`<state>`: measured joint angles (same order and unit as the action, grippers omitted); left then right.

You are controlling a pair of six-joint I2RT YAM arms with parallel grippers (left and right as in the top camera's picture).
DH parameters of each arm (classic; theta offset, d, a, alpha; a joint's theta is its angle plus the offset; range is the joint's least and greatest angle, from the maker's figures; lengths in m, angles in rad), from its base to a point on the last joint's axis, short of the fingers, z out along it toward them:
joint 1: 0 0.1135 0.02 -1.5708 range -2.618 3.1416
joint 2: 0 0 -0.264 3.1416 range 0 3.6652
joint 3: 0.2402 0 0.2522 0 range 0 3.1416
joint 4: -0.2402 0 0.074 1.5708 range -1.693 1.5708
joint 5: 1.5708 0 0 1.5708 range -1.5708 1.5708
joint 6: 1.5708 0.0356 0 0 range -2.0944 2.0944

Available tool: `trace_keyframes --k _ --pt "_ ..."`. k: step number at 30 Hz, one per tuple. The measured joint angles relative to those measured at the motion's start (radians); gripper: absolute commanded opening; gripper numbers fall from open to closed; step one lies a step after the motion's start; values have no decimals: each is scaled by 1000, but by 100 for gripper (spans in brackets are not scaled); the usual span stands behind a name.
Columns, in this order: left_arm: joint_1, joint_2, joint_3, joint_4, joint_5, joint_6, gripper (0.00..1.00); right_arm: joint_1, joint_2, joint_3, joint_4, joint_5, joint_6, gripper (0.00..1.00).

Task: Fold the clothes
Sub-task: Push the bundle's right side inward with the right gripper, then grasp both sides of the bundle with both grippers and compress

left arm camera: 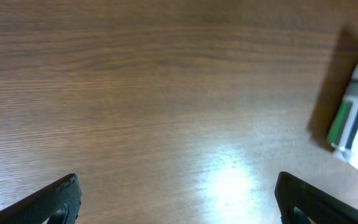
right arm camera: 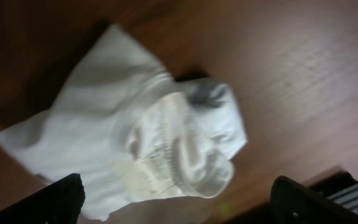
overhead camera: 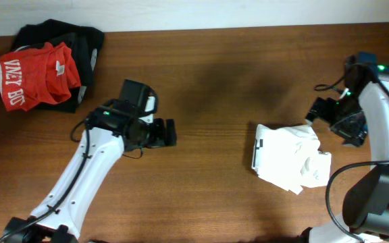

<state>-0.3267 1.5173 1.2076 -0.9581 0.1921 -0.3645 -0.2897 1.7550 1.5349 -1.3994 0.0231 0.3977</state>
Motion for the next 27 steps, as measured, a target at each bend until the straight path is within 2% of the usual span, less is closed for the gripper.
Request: trace_keyframes --k 1,2,3,5,6,7,8,19,23,27 --pt "-13 0 0 -1 -1 3 99 -24 0 -1 3 4 4 99" --pt "-26 0 0 -3 -5 3 99 -76 0 -5 9 11 17 93" --pt "-34 0 0 -2 -8 3 99 -124 0 -20 24 16 24 80" --pt "-40 0 0 -3 -10 3 99 -213 0 -60 44 25 33 47" --pt "-40 0 0 -2 -12 3 99 -254 0 -81 51 27 38 22" --pt "-40 0 0 -2 -13 3 99 -288 0 -102 55 29 43 8" --pt "-40 0 0 0 -13 4 99 -309 0 -128 64 30 45 5" --pt "-40 2 0 6 -17 6 99 -298 -2 -460 370 -74 44 4" --pt "-40 2 0 5 -20 6 99 -244 -3 -541 460 -86 45 4" --pt "-40 2 0 5 -21 6 99 -148 -3 -557 481 -89 44 4"
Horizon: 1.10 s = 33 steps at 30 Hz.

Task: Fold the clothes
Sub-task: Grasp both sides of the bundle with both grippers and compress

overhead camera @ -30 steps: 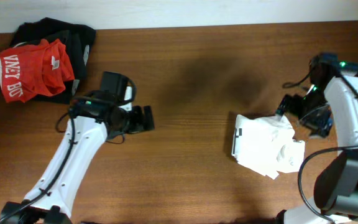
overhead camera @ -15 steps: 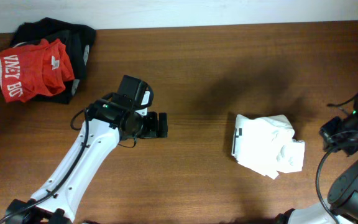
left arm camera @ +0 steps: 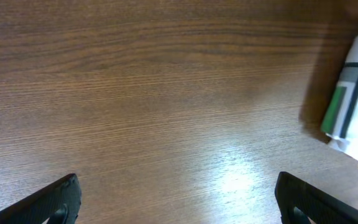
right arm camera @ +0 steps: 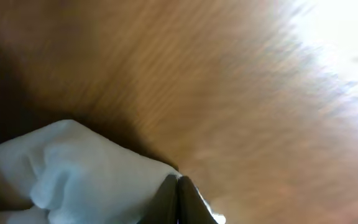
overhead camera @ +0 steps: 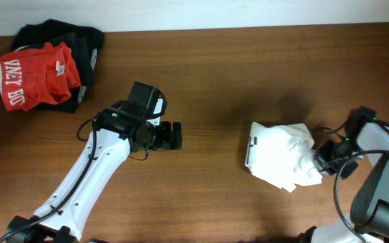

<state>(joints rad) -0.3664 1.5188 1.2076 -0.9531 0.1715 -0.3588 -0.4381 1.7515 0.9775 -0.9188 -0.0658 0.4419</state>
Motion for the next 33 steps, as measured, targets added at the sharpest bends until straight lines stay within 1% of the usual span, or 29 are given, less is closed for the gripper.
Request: trace_keyframes --k 5,11,14,15,16,17,18,21,24,27,31,32,33 --pt "0 0 0 0 0 0 99 174 0 0 35 -25 4 4" --pt "0 0 0 0 0 0 99 492 0 0 118 -143 50 4" --pt "0 0 0 10 0 0 99 600 2 10 85 -176 57 4" --pt "0 0 0 19 0 0 99 603 5 29 40 -181 57 8" --pt "0 2 0 33 1 0 99 598 7 56 0 -183 56 40" --pt "0 5 0 47 5 3 99 589 10 92 -49 -185 48 80" --pt "0 14 0 70 13 15 99 573 10 141 -101 -187 29 99" --pt "0 87 0 202 99 109 99 502 10 265 -208 -187 -87 99" --pt "0 192 0 355 235 208 99 432 10 281 -246 -186 -140 99" --pt "0 292 0 475 340 256 99 381 10 281 -252 -187 -159 99" --pt "0 418 0 491 391 317 99 369 10 281 -252 -187 -163 99" --pt "0 436 0 491 396 332 98 369 10 281 -252 -187 -164 99" --pt "0 453 0 493 400 343 95 369 10 281 -252 -187 -164 99"
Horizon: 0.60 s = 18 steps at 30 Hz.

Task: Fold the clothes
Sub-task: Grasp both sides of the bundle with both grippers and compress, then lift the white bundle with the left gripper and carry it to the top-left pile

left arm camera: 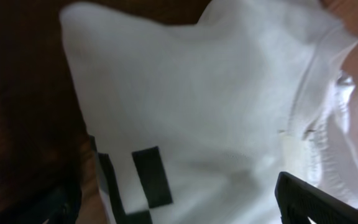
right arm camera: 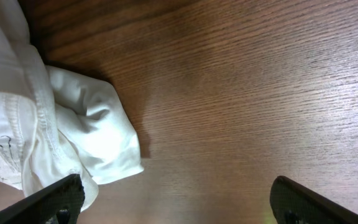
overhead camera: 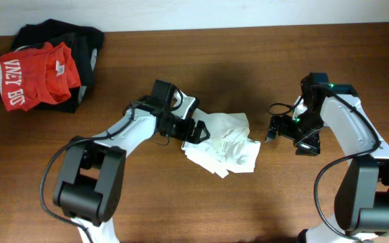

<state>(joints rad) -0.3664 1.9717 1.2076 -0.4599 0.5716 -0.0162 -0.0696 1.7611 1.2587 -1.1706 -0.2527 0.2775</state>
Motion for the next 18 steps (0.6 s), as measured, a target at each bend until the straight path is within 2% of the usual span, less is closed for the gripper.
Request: trace_keyframes --k 1,4,6,7,13,18 --pt "0 7 1 6 13 8 91 0 0 0 0 0 -1 99" --pt "2 26 5 11 42 24 61 0 0 0 0 0 -1 99" --pt "2 39 6 11 53 30 27 0 0 0 0 0 -2 99" --pt "2 44 6 9 52 32 1 0 0 0 0 0 -1 99" --pt "10 56 13 2 35 0 1 0 0 0 0 0 -1 99" --pt "105 56 93 -14 -141 -41 1 0 0 0 0 0 -2 99"
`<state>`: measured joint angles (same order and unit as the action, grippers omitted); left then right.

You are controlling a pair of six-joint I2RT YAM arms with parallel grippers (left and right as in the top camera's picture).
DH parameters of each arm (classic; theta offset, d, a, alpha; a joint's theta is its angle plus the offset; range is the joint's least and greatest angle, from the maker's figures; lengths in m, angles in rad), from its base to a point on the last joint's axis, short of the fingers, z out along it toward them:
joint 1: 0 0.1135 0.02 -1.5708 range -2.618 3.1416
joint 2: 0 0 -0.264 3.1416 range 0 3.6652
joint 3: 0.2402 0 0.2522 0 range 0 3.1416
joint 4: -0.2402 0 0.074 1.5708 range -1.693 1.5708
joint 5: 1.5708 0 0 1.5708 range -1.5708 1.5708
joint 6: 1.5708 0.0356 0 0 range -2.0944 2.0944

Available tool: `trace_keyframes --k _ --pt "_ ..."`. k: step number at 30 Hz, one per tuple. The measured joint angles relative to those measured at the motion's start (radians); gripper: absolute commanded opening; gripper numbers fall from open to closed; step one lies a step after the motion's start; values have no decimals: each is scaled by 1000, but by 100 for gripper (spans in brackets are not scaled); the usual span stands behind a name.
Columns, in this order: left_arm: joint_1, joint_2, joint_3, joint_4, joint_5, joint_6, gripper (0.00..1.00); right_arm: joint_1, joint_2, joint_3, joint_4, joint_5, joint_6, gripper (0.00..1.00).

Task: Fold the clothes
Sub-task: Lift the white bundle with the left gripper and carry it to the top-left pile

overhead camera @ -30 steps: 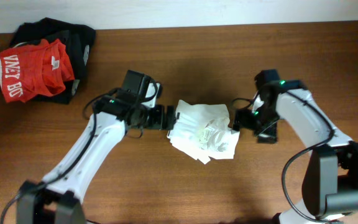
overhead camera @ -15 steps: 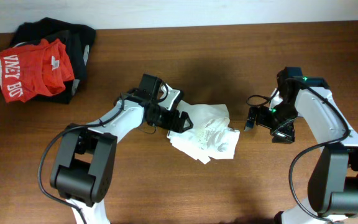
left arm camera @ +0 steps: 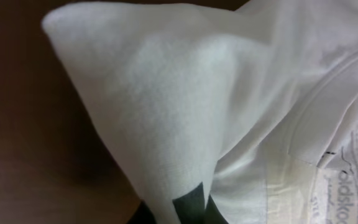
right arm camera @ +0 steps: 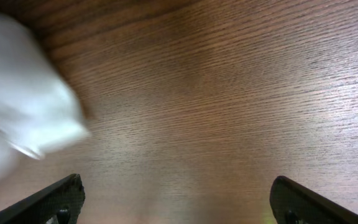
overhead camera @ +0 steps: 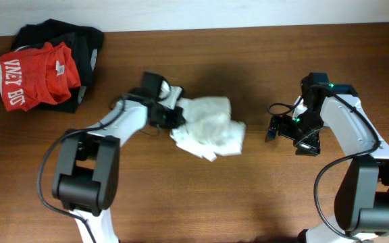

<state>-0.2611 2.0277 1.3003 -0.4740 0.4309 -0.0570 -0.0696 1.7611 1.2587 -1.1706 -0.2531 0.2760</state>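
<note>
A crumpled white garment [overhead camera: 206,125] lies at the middle of the wooden table [overhead camera: 262,61]. My left gripper [overhead camera: 170,113] is shut on its left edge. In the left wrist view white cloth [left arm camera: 229,93] with a dark printed mark fills the frame, pinched at the bottom by the left gripper [left arm camera: 182,213]. My right gripper [overhead camera: 271,129] stands open over bare wood to the right of the garment, apart from it. In the right wrist view the right gripper [right arm camera: 179,202] holds nothing, and the garment [right arm camera: 17,118] shows blurred at the left.
A heap of clothes sits in the far left corner: a red shirt [overhead camera: 36,75] with white letters on top of a black garment [overhead camera: 80,40]. The table's far edge [overhead camera: 248,27] runs along a pale wall.
My left gripper was open around the garment's left edge and is now shut on it. The garment has shifted left and a little towards the far side. The right arm has not moved.
The garment lay at the right with both grippers open. Then my right gripper was shut on its right edge. Later the garment lay at the table's middle, right gripper open beside it, left gripper open at it. Now the left holds it, further left.
</note>
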Motion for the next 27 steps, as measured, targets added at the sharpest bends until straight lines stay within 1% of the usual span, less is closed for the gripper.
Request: trace_keyframes --k 4,6,8,9,11,15,19,23,27 --pt "114 0 63 -39 -209 -7 1 0 0 0 0 0 0 99" --pt "159 3 103 -68 -281 10 0 0 0 0 0 0 0 99" --pt "222 9 181 -115 -365 42 1 0 0 0 0 0 0 99" --pt "242 9 206 -130 -383 48 0 0 0 0 0 0 0 99" --pt "274 10 259 -153 -408 58 0 0 0 0 0 0 0 99" --pt "341 10 425 -196 -439 65 1 0 0 0 0 0 0 99" --pt "377 10 537 -195 -444 64 1 0 0 0 0 0 0 99" --pt "433 10 555 -172 -443 14 1 0 0 0 0 0 0 99" --pt "537 11 555 -113 -443 -8 0 0 0 0 0 0 0 99"
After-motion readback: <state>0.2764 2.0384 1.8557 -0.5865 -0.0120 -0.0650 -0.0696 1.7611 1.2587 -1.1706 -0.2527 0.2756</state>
